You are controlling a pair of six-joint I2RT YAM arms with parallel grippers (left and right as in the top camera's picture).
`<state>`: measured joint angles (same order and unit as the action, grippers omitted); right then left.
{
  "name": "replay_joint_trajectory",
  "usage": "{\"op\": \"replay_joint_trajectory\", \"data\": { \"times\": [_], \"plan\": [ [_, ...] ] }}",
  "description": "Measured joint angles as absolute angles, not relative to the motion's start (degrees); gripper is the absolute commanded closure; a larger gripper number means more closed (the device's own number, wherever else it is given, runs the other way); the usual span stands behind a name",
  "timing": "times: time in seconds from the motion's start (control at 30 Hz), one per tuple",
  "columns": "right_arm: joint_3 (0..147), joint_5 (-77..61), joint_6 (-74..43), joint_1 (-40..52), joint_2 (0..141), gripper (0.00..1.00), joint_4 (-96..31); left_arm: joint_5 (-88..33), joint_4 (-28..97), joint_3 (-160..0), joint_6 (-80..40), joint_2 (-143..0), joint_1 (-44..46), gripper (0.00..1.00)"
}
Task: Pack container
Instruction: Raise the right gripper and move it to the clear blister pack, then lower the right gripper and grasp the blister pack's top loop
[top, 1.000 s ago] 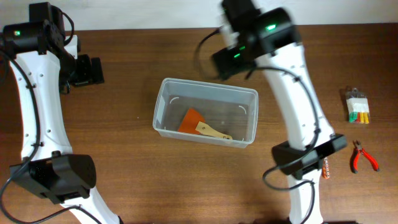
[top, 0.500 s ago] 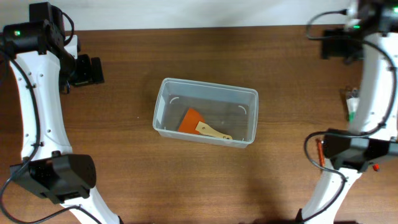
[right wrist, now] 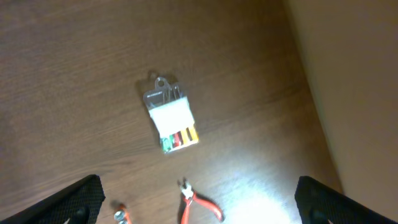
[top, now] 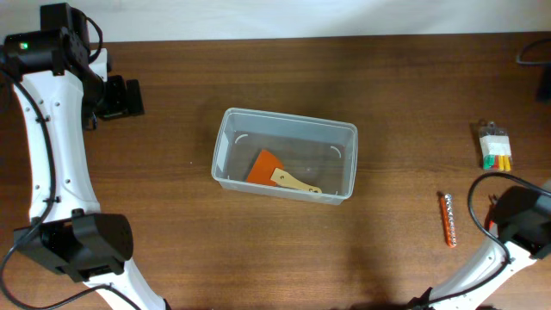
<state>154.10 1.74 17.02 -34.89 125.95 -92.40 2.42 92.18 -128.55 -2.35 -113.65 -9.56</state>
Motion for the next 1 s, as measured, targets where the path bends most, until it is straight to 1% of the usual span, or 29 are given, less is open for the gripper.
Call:
{"op": "replay_joint_trajectory", "data": {
  "times": [0.17, 0.33, 0.57, 1.0],
  "plan": [
    [153.8, -2.5, 22.3, -36.4, 128.0, 0.02, -92.0, 2.4, 92.2, -128.6, -2.3, -113.6, -9.6, 0.01],
    [153.5, -4.1, 25.7, -36.3, 134.3, 0.01, -91.9, 2.4, 92.2, -128.6, -2.3, -113.6, -9.6, 0.01],
    [153.0, -2.8, 27.3, -36.3, 142.3, 0.01, -91.6, 2.4, 92.2, -128.6, -2.3, -113.6, -9.6, 0.01],
    [152.1, -0.5, 27.3, -36.3, 148.8, 0.01, -91.6, 2.4, 92.2, -128.6, -2.3, -113.6, -9.6, 0.01]
  ]
}}
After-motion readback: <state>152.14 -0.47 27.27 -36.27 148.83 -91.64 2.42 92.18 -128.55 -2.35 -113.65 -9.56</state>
